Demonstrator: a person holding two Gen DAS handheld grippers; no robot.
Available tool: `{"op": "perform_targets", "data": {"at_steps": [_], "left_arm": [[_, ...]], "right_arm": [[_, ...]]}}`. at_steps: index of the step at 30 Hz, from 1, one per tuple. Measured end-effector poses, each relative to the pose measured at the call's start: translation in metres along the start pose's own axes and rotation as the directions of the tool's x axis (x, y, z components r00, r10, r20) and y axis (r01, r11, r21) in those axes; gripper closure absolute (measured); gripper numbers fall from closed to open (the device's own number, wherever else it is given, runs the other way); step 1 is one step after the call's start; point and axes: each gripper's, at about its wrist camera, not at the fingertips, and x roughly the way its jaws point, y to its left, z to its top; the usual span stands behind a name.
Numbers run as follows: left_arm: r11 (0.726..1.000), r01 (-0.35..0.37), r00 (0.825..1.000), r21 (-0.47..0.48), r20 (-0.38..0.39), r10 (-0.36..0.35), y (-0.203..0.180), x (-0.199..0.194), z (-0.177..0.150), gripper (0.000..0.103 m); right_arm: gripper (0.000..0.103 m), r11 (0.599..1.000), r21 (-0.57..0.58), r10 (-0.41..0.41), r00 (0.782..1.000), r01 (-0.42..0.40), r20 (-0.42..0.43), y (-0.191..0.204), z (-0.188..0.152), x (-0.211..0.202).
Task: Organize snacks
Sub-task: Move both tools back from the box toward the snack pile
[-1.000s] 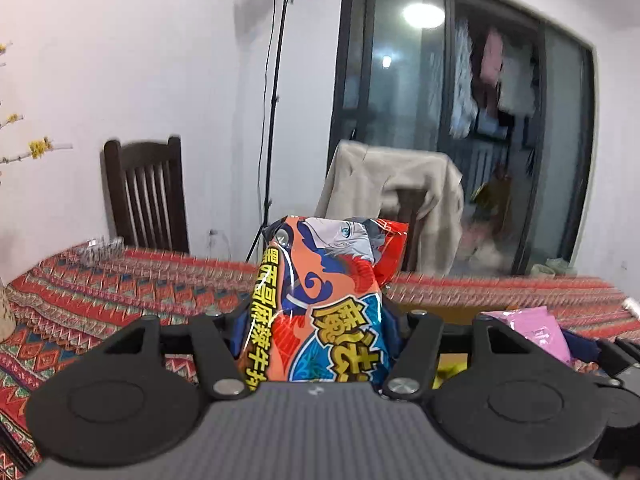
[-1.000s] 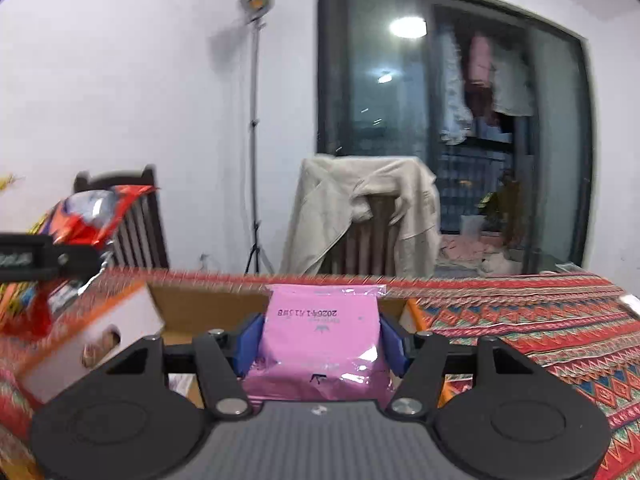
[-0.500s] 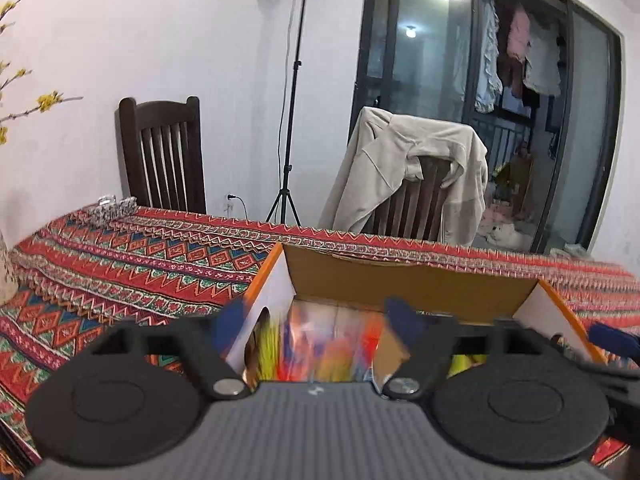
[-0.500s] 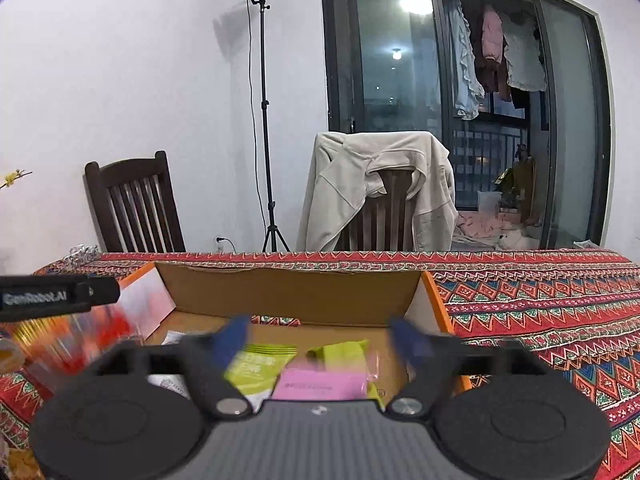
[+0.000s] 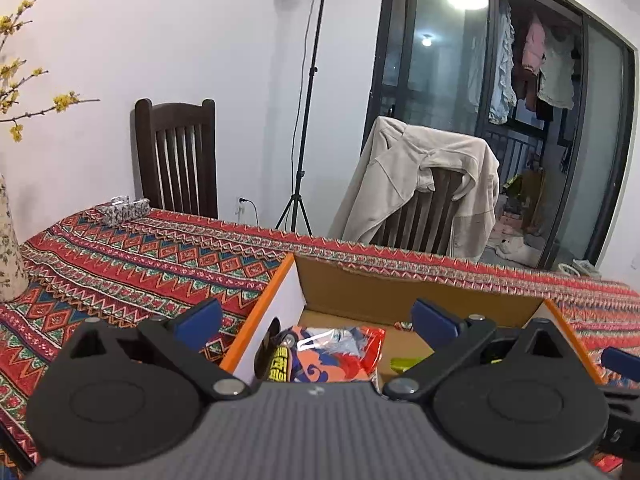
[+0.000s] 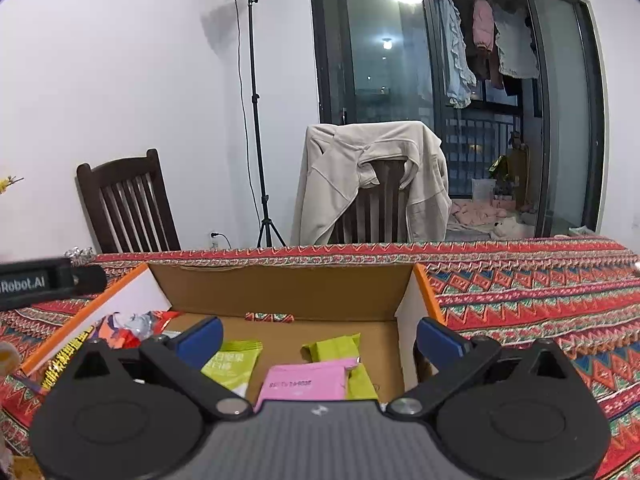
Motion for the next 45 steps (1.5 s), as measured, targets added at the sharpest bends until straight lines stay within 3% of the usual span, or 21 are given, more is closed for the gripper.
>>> {"op": "perform_targets", "data": {"at_steps": [11, 15, 18, 25, 30, 39, 45], "left_arm": [[1.000, 0.005, 0.999, 0.017, 0.054, -0.005, 0.015, -0.067, 0.009, 0.000], [1.000, 0.008, 0.999, 0.026, 0.047, -0.010, 0.026, -0.088, -0.005, 0.000], [0.996, 0.009, 0.999, 0.084, 0.046, -0.013, 0.029, -0.100, -0.022, 0.000], [0.992, 0.039, 0.998, 0.118, 0.044, -0.044, 0.047, -0.118, -0.055, 0.000], [1.000, -0.002, 0.995, 0.025, 0.095, 0.000, 0.071, -0.113, -0.072, 0.000], [0.997, 0.056, 0.998, -0.057, 0.004, -0.056, 0.095, -0.096, -0.076, 0.000], [0.992, 0.021, 1.000, -0.121, -0.009, -0.022, 0.105, -0.095, -0.076, 0.000]], "right_arm": [[0.000, 1.000, 0.010, 0.009, 1.000, -0.009, -0.002, -0.003, 0.008, -0.059], [0.000, 1.000, 0.004, 0.002, 1.000, -0.002, -0.004, -0.002, -0.004, -0.086], [0.000, 1.000, 0.024, -0.014, 1.000, 0.014, -0.007, -0.004, -0.016, -0.105], [0.000, 0.997, 0.071, -0.018, 0.999, 0.021, -0.041, -0.005, -0.047, -0.125], [0.000, 0.995, 0.100, 0.001, 0.998, 0.005, -0.058, -0.011, -0.068, -0.130], [0.000, 0.994, 0.078, -0.068, 0.992, 0.076, -0.105, -0.015, -0.085, -0.128], [0.000, 0.990, 0.036, -0.127, 0.978, 0.135, -0.167, -0.026, -0.091, -0.106]]}}
